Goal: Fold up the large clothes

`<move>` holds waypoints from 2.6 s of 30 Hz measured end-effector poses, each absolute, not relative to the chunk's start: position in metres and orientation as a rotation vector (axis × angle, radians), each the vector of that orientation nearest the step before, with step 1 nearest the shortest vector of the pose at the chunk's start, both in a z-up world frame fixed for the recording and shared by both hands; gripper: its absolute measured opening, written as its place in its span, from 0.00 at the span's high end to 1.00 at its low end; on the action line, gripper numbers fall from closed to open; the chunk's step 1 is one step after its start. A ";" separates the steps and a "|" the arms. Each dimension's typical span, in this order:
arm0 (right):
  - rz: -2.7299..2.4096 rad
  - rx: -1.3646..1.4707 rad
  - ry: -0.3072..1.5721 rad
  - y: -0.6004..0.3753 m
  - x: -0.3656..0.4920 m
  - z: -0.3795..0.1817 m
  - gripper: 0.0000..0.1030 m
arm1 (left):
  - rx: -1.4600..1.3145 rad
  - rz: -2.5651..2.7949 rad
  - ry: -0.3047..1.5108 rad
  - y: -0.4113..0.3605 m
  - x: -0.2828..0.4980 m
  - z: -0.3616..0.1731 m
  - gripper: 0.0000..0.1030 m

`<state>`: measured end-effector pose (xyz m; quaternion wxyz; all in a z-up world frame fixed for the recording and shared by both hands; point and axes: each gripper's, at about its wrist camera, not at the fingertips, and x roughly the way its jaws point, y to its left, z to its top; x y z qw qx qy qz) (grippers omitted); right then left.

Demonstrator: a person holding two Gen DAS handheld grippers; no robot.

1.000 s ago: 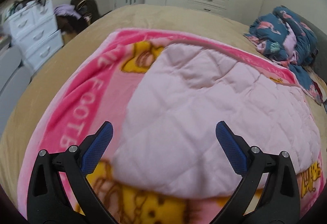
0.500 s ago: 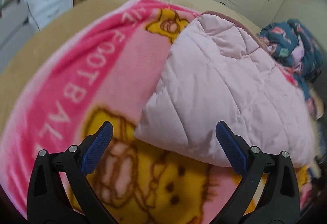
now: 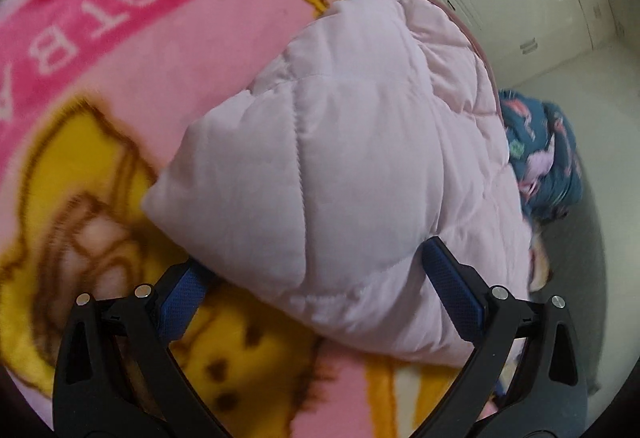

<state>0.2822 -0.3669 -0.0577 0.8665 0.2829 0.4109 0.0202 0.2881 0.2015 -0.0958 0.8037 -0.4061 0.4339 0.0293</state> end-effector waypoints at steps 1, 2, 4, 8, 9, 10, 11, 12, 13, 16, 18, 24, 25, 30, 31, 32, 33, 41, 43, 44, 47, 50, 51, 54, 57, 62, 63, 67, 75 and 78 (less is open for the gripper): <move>0.046 0.600 0.863 -0.367 0.284 -0.059 0.04 | -0.872 0.066 0.927 0.202 0.292 -0.097 0.08; 0.052 0.617 0.869 -0.367 0.286 -0.062 0.04 | -0.869 0.071 0.921 0.201 0.295 -0.098 0.08; 0.065 0.658 0.883 -0.367 0.291 -0.069 0.04 | -0.879 0.072 0.912 0.201 0.301 -0.100 0.08; 0.057 0.697 0.879 -0.367 0.304 -0.082 0.04 | -0.923 0.076 0.896 0.202 0.310 -0.104 0.08; 0.059 0.719 0.872 -0.367 0.308 -0.085 0.04 | -0.921 0.079 0.893 0.201 0.312 -0.103 0.08; 0.063 0.735 0.868 -0.368 0.311 -0.087 0.04 | -0.921 0.080 0.891 0.200 0.314 -0.104 0.08; 0.070 0.755 0.862 -0.369 0.314 -0.089 0.04 | -0.921 0.083 0.888 0.201 0.316 -0.103 0.08; 0.079 0.775 0.857 -0.371 0.319 -0.093 0.04 | -0.923 0.087 0.884 0.200 0.318 -0.104 0.08; 0.086 0.784 0.854 -0.371 0.322 -0.095 0.04 | -0.923 0.093 0.880 0.200 0.320 -0.105 0.08; 0.105 0.799 0.841 -0.370 0.332 -0.098 0.04 | -0.910 0.104 0.864 0.197 0.323 -0.106 0.08; 0.114 0.796 0.836 -0.369 0.339 -0.099 0.04 | -0.901 0.108 0.856 0.196 0.327 -0.107 0.08; 0.155 0.794 0.813 -0.364 0.343 -0.096 0.20 | -0.841 0.132 0.842 0.190 0.328 -0.100 0.12; 0.170 0.783 0.806 -0.363 0.342 -0.094 0.25 | -0.821 0.136 0.844 0.189 0.329 -0.097 0.17; 0.201 0.639 0.780 -0.350 0.339 -0.069 0.56 | -0.651 0.144 0.832 0.172 0.329 -0.067 0.46; 0.201 0.585 0.782 -0.345 0.339 -0.062 0.58 | -0.628 0.139 0.829 0.169 0.328 -0.061 0.52; 0.199 0.547 0.781 -0.341 0.339 -0.056 0.62 | -0.604 0.132 0.828 0.167 0.327 -0.056 0.55; 0.198 0.512 0.778 -0.336 0.338 -0.052 0.64 | -0.583 0.127 0.828 0.165 0.326 -0.052 0.60; 0.222 0.215 0.722 -0.298 0.317 -0.001 0.73 | -0.465 0.082 0.775 0.153 0.310 -0.011 0.73; 0.239 0.166 0.689 -0.291 0.308 0.013 0.74 | -0.441 0.070 0.762 0.150 0.305 0.001 0.73; 0.248 0.145 0.674 -0.288 0.304 0.019 0.75 | -0.432 0.066 0.756 0.150 0.302 0.005 0.73; 0.281 0.097 0.624 -0.279 0.289 0.039 0.76 | -0.403 0.066 0.741 0.146 0.291 0.022 0.73; 0.301 0.058 0.587 -0.273 0.270 0.056 0.76 | -0.383 0.056 0.729 0.142 0.275 0.033 0.73; 0.309 0.050 0.574 -0.271 0.263 0.060 0.76 | -0.373 0.052 0.723 0.141 0.269 0.037 0.73; 0.331 0.031 0.545 -0.274 0.245 0.072 0.76 | -0.364 0.046 0.706 0.139 0.253 0.045 0.73; 0.348 0.021 0.531 -0.274 0.230 0.082 0.76 | -0.366 0.040 0.693 0.140 0.236 0.050 0.73; 0.366 0.022 0.532 -0.282 0.207 0.082 0.76 | -0.354 0.040 0.676 0.135 0.204 0.053 0.73; 0.367 0.030 0.532 -0.285 0.203 0.081 0.76 | -0.353 0.039 0.677 0.133 0.199 0.053 0.73; 0.371 0.046 0.548 -0.295 0.181 0.075 0.76 | -0.351 0.033 0.680 0.127 0.179 0.049 0.73; 0.320 0.132 0.634 -0.314 0.164 0.034 0.75 | -0.330 0.051 0.731 0.123 0.148 0.017 0.73; 0.295 0.193 0.687 -0.323 0.165 0.014 0.74 | -0.334 0.068 0.757 0.127 0.144 0.004 0.72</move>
